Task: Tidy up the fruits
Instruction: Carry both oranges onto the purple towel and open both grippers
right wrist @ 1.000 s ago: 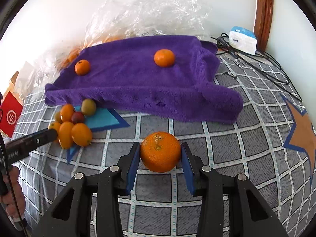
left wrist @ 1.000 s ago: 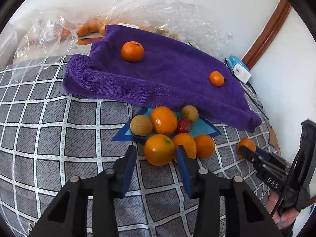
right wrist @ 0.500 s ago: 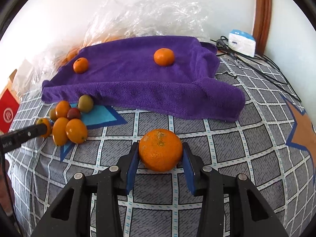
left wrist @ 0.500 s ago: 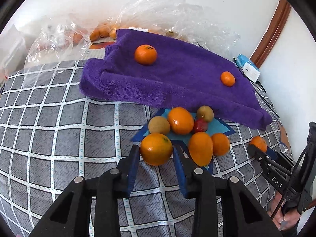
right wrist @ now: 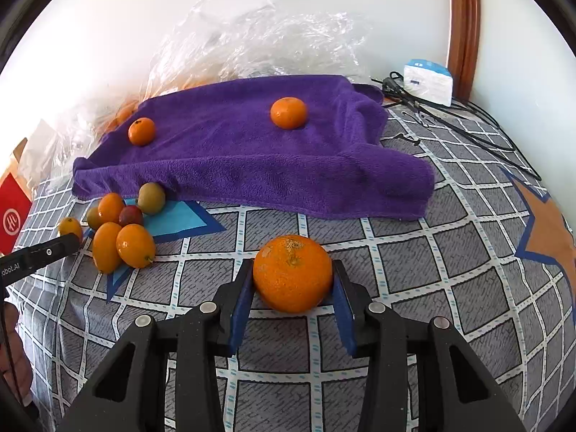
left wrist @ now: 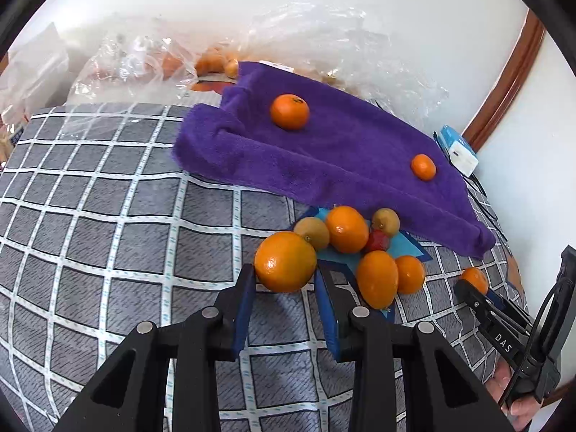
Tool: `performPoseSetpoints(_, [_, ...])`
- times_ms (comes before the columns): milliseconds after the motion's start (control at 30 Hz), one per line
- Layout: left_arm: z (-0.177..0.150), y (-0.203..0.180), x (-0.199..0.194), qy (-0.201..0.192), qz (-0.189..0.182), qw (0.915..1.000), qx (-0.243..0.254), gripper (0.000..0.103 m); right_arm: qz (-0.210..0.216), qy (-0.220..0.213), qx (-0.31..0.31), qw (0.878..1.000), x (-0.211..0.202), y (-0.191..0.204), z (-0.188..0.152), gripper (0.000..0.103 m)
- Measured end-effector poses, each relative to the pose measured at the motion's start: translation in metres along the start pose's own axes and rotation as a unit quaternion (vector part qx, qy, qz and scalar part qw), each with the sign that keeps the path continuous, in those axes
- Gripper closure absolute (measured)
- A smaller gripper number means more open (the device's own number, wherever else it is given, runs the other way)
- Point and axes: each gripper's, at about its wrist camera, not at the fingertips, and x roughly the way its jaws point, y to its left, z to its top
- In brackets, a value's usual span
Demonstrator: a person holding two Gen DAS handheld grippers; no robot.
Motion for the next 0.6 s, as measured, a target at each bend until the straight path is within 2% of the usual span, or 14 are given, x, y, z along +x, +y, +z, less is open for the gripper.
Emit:
performPoseSetpoints(200, [0.021, 0.003, -0.022, -0.035, 0.01, 0.9993, 0.008, 0.071, 0.001, -0.005, 0.012, 1.0, -0.011, -0.006, 0.013, 0.062])
performPoseSetpoints(400, [0.057, -0.011, -0.03, -0.086, 0.019, 0.9959, 0.02, 0.071, -0.004, -0.056, 0.008, 0.998, -0.025, -0.001, 0.059, 0.062])
performPoseSetpoints(500, [0.072, -0.019, -0.027, -0.097, 0.02, 0.9947, 0.028, 0.071, -0.02, -0.08, -0.001, 0.997, -0.024, 0.004, 0.084, 0.062])
performPoseSetpoints(600, [0.085, -0.023, -0.021, -0.108, 0.025, 0.9935, 0.026, 0.071, -0.016, -0.089, -0.003, 0.996, -0.016, 0.007, 0.103, 0.062])
